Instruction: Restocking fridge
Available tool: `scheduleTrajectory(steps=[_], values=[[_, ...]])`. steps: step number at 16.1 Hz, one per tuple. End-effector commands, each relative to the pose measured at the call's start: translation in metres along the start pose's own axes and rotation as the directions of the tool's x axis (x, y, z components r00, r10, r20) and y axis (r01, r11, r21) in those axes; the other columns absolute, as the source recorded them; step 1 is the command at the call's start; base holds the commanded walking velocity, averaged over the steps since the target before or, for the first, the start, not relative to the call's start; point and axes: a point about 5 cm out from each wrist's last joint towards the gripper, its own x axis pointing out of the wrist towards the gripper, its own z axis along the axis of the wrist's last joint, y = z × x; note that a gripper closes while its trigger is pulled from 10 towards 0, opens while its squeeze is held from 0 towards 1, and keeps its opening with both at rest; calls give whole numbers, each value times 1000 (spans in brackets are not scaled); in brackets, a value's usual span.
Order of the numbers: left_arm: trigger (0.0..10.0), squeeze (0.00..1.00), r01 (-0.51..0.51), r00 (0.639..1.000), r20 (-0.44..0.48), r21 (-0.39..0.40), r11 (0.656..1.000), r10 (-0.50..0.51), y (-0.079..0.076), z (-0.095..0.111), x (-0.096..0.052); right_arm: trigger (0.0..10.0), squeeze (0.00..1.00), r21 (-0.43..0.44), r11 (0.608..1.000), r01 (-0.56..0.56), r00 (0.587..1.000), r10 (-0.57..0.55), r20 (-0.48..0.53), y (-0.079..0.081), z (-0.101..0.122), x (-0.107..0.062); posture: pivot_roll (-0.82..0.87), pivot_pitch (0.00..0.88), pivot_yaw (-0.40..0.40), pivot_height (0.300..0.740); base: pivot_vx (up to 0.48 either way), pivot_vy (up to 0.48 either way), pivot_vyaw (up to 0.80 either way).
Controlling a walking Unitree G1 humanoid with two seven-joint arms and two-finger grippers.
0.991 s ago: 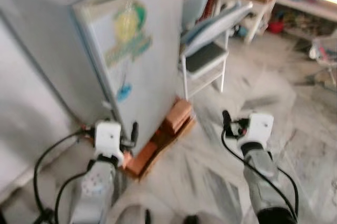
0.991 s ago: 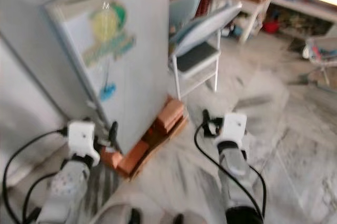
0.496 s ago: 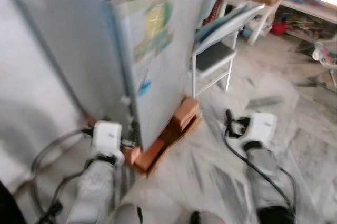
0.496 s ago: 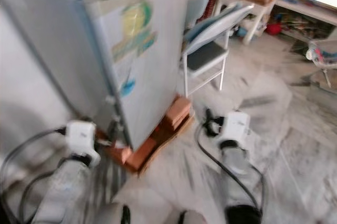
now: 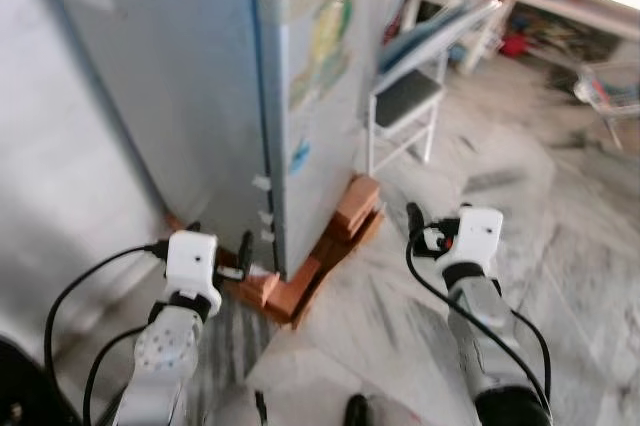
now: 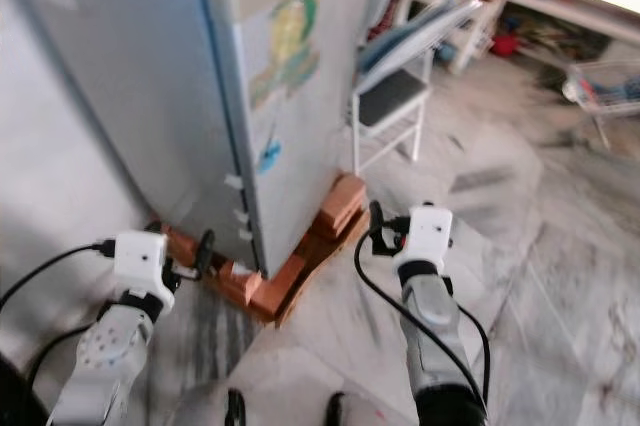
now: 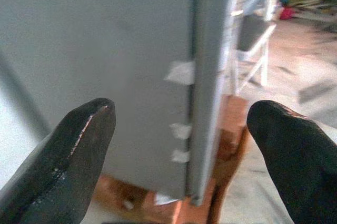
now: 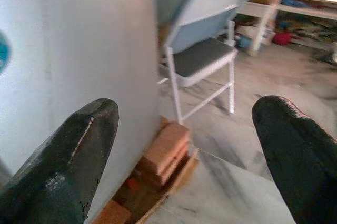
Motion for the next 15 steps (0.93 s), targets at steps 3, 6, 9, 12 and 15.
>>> scheduleTrajectory(steps=[3, 6, 9, 12, 15], values=[[10000, 0, 69, 998, 15, -35, 997, -69, -10, 5, 5, 10000, 0, -24, 999, 34, 999, -35, -20, -13, -3, -4, 146, 103, -56, 740, 0, 0, -800], [10000, 0, 53, 999, 4, -6, 999, -53, -9, -1, 7, 10000, 0, -33, 999, 9, 999, -10, -39, -8, -7, -10, 140, 107, -64, 740, 0, 0, -800], [10000, 0, -15, 1000, -6, 16, 1000, 15, -1, -5, 9, 10000, 0, -38, 999, -8, 998, 6, -59, -5, -12, -18, 132, 111, -67, 740, 0, 0, -571], [10000, 0, -107, 994, 1, 33, 994, 107, 14, -6, 14, 10000, 0, -50, 998, -40, 993, 34, -109, -1, -16, -21, 121, 126, -75, 740, 0, 0, 0], [10000, 0, -156, 988, 9, 25, 987, 156, 25, -7, 28, 10000, 0, -50, 995, -87, 981, 77, -179, 2, -27, -39, 102, 145, -91, 740, 0, 0, 0]])
